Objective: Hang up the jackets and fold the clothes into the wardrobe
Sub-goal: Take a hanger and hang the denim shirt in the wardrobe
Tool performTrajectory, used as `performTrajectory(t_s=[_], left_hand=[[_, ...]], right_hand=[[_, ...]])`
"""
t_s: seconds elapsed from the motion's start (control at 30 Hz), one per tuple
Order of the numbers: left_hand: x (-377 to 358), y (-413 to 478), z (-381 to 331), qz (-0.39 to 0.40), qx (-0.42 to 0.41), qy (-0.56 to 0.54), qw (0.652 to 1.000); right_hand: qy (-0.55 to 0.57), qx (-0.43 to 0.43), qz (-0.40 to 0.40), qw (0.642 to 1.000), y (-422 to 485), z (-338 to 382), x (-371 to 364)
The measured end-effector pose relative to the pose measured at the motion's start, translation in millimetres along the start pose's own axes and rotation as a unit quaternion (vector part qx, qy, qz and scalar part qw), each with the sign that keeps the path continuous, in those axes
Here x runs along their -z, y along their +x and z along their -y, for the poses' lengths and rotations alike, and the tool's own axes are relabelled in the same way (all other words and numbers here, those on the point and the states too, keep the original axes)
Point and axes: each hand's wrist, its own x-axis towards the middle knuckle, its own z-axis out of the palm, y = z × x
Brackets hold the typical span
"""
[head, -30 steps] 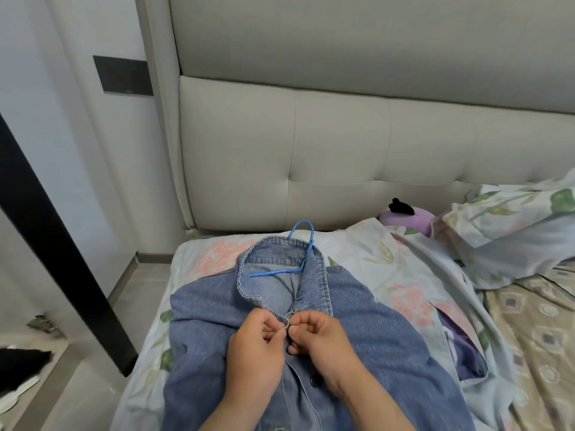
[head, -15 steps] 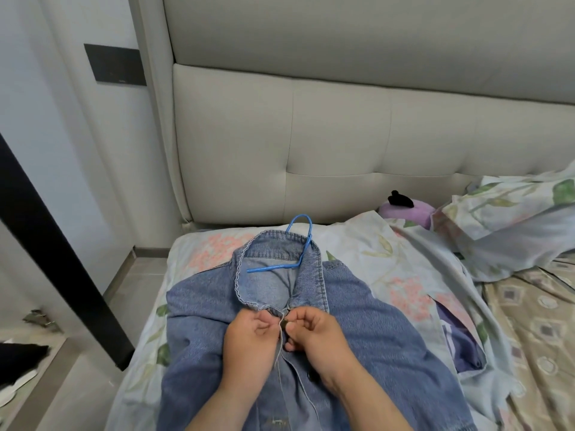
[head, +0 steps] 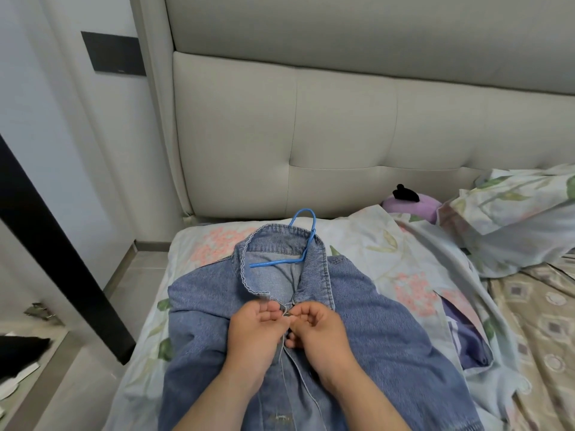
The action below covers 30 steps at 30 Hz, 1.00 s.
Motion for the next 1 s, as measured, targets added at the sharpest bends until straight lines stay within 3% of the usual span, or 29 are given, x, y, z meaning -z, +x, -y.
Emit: performTrajectory(t_s=[0.13, 0.23, 0.47, 0.57, 0.77, 1.0], left_hand=[[-3, -2, -3, -0.018, -0.019, 0.060, 0.998], [1, -3, -7, -0.009, 0.018, -0.003, 1.000], [12, -7, -29, 0.134, 0.101, -0.207, 0.964], [19, -7, -25, 0.181, 0.132, -0.213, 0.951], [7, -18, -11, 0.074, 0.045, -0.011, 0.996], [-5, -25, -11, 0.016, -0.036, -0.007, 0.999]], right_hand=[[0.000, 0.000, 0.001, 1.000, 1, -1, 1], [0.008, -0.002, 0.003, 1.000, 0, -1, 0], [0.100, -0.010, 0.055, 0.993, -5, 5, 12], [0.134, -0.013, 0.059, 0.989, -7, 3, 15], [0.084, 0.008, 0.041, 0.996, -10, 3, 10], [0.053, -0.008, 0.058, 0.997, -10, 5, 10]])
